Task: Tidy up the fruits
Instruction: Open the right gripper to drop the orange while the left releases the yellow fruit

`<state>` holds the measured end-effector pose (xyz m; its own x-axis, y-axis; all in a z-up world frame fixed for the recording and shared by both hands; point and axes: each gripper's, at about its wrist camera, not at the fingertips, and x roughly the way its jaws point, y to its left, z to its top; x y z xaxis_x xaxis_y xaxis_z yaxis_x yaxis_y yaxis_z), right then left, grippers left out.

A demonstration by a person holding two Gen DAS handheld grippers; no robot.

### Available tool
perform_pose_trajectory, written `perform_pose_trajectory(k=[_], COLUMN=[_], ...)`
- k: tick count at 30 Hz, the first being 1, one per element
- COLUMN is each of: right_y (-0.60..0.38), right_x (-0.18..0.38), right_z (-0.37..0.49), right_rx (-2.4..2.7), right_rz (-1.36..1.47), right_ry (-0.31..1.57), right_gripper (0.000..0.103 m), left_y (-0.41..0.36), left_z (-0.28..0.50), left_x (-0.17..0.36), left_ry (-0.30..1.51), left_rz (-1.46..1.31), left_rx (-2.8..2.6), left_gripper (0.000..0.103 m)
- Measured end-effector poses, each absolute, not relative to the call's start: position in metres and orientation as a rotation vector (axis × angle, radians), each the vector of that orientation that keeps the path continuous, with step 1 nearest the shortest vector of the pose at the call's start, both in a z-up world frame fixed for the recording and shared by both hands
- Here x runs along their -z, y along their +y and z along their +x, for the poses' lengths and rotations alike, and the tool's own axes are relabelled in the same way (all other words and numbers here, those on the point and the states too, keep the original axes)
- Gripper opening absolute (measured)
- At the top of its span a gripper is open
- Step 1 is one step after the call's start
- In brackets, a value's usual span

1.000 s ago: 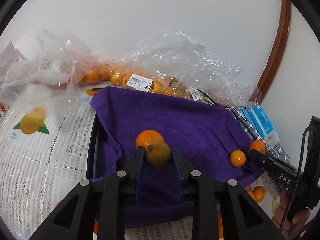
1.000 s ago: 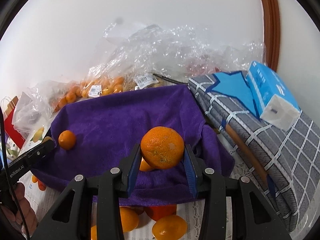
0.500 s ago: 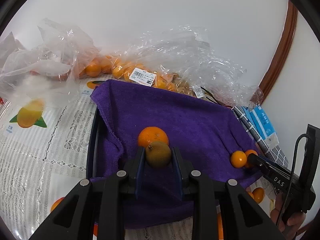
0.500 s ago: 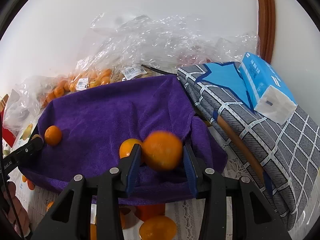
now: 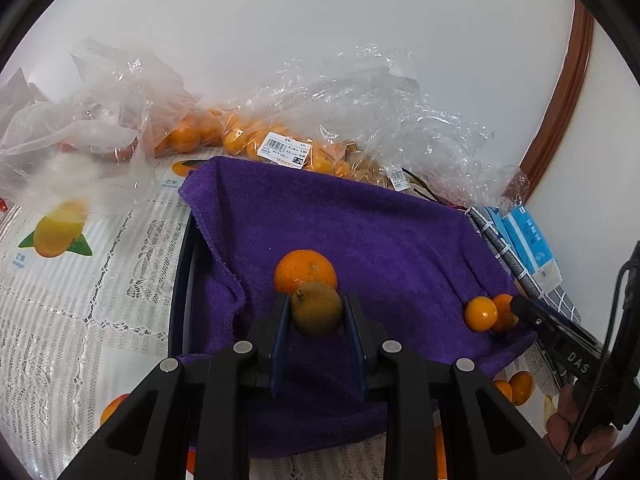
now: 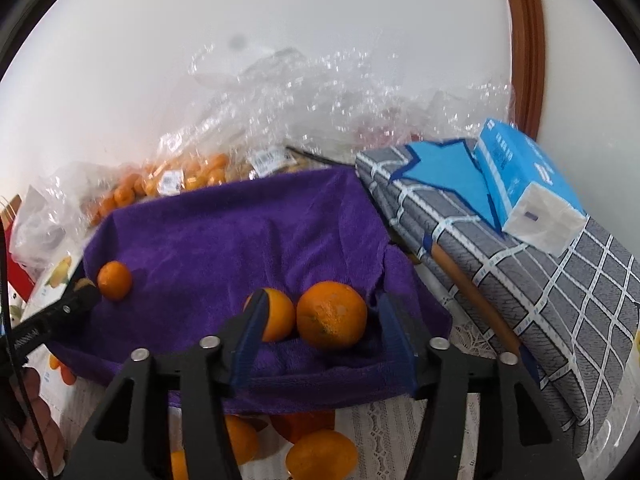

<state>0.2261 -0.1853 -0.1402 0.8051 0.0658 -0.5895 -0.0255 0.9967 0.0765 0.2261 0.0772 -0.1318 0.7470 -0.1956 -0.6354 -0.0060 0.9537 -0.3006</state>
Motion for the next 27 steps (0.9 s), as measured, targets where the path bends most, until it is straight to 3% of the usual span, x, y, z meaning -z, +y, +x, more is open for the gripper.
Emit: perform_pose_trajectory(k=[14, 27], right_y=[-0.176, -0.184], right_x=[0.135, 0.143], right_z=[0.216, 0.199], right_rx=[-0.034, -0.079], right_rz=[0.019, 0.046], right_ry=[0.585, 0.656], right_gripper=[0.066, 0.065], left_y=[0.076, 0.086], left_z=[0.226, 0.226], left_x=[0.132, 0.13], left_ry=[0.725, 0.72], left_rz=[-0.275, -0.32], left_rx=[0.109, 0.11], left_gripper=[0.029, 0.04])
